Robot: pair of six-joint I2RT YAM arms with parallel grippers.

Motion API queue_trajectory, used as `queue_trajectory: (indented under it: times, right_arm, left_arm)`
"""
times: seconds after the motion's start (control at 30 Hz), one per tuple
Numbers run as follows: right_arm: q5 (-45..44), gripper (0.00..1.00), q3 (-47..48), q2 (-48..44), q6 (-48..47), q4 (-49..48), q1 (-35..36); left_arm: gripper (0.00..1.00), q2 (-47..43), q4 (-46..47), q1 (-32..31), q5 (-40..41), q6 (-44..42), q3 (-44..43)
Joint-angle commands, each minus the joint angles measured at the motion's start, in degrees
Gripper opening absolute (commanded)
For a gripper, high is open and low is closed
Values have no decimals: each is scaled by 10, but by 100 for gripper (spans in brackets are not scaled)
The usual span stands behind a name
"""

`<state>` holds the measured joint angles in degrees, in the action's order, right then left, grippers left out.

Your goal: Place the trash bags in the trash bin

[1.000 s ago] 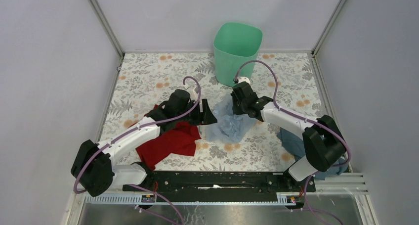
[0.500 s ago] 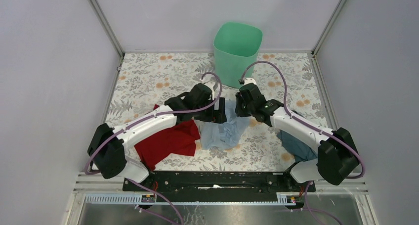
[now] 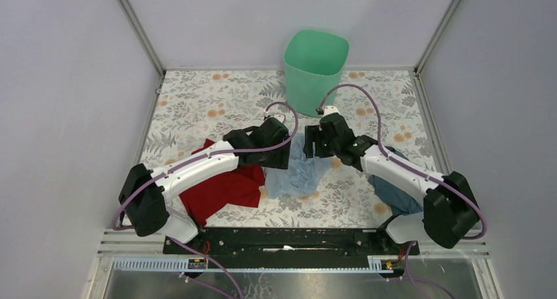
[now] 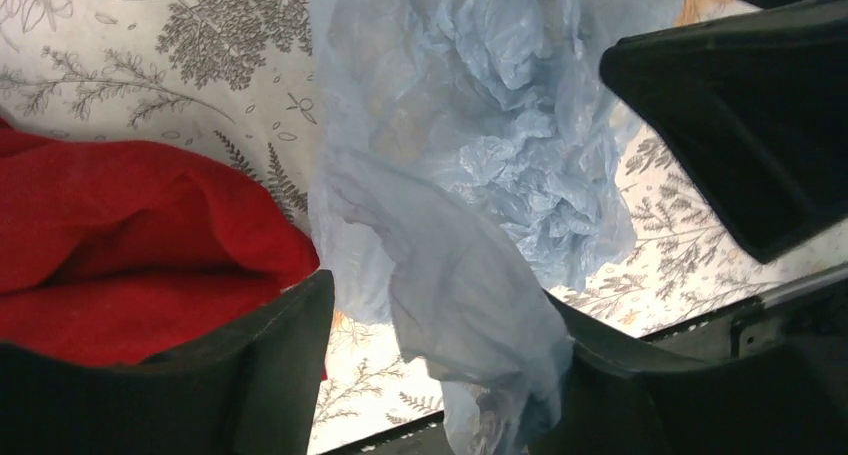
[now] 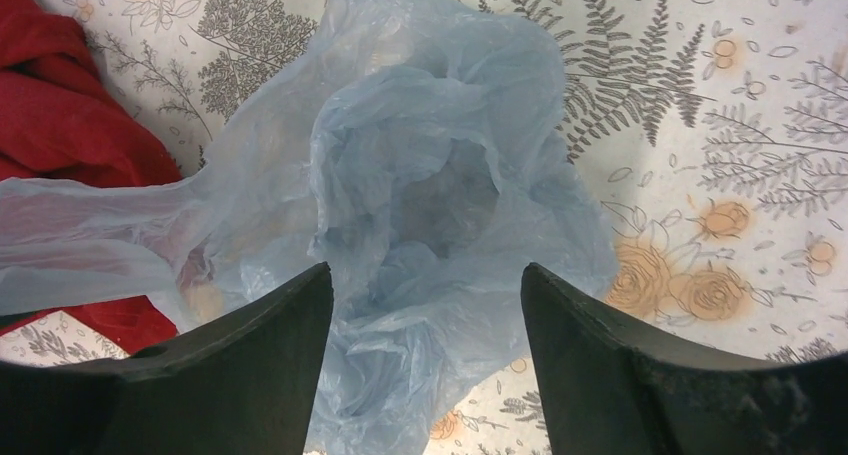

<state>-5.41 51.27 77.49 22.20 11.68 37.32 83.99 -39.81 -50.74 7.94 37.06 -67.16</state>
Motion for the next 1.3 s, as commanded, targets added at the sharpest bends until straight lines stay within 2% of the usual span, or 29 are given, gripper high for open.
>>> queue_trajectory:
  times: [0.0,0.1,0.23,0.37,0.57,0.7,0.87,1.0,1.07,1.13,1.2,1.23,1.27]
  right_arm:
    - [32,77,36,40,-6,-32,-2]
    - [50,77,63,84,5,-39,-2]
    - [53,76,87,132,25,-41,3]
    - [45,75,101,148,34,-38,9]
    - [19,78,111,137,26,-18,31]
    - [-46,78,137,154,20,22,47]
    - [-132,64,154,175,11,46,56]
    - [-143,51,133,168,14,19,56]
    - [-136,54,123,167,16,5,56]
    - [-127,61,115,164,18,-14,56]
    - [-119,60,112,166,21,-24,56]
    - [-113,52,113,170,21,-26,56]
    - [-110,41,114,172,22,-25,56]
  left_arm:
    - [59,-25,-11,-1,40,12,-30]
    - [45,-24,-6,-5,36,5,-29]
    - [34,-30,10,-7,27,-2,-19]
    - [31,-43,33,-7,24,-10,-1]
    - [26,-50,55,-7,7,-18,15]
    - [21,-56,66,-8,3,-19,24]
    - [17,-65,74,-7,4,-18,36]
    - [10,-75,78,-7,17,-11,48]
    - [9,-80,86,-8,17,-9,54]
    - [8,-79,88,-7,13,-6,54]
    - [7,-78,89,-7,9,-4,54]
    - [6,-78,90,-8,8,-3,53]
    - [5,-78,91,-8,8,-2,53]
